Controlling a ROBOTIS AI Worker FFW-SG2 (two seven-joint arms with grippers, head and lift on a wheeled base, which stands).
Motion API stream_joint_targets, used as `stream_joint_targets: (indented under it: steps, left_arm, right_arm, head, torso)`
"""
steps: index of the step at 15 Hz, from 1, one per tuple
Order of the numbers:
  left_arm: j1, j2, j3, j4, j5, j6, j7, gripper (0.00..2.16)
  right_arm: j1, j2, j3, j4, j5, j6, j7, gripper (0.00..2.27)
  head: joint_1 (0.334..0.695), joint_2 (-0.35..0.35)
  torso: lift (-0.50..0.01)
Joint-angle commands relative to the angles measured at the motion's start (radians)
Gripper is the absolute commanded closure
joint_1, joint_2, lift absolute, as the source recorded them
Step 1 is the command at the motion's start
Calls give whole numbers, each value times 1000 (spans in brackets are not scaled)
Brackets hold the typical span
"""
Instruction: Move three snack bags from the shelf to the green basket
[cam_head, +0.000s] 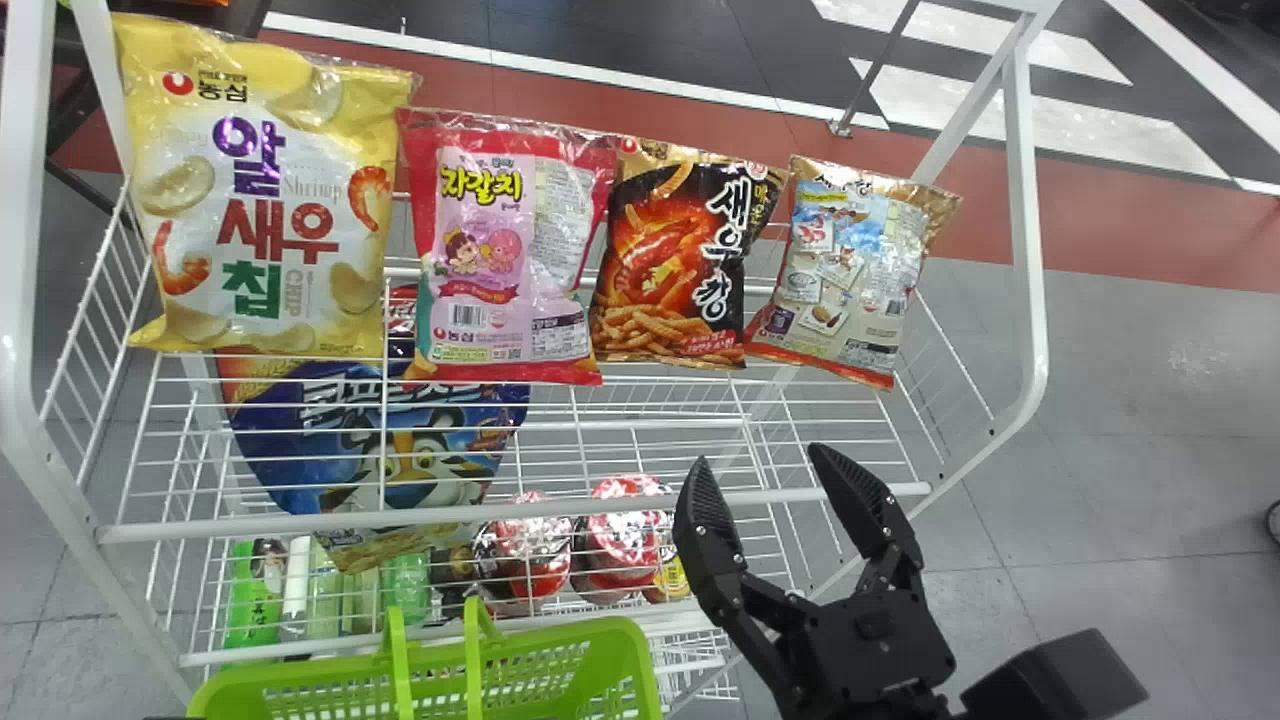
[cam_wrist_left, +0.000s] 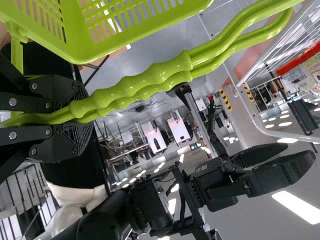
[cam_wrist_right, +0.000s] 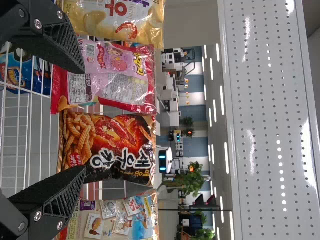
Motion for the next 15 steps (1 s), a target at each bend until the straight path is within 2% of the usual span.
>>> stream_joint_targets:
  steps: [1, 12, 15]
  left_arm:
    - [0, 0, 1, 1, 1, 0, -1, 1571]
    - [0, 0, 1, 3, 3, 0, -2, 1571]
    - [0, 0, 1, 1, 1, 0, -2, 1571]
  right_arm:
    - [0, 0, 0, 0, 0, 0, 0, 147]
    - [-5, 0, 0, 5, 0, -3, 0, 147]
    - [-89, 0, 20, 45, 0, 34, 0, 147]
  head:
    - [695, -350]
    - [695, -350]
    - [695, -350]
  torso:
    - [-48]
    - [-48]
    - [-48]
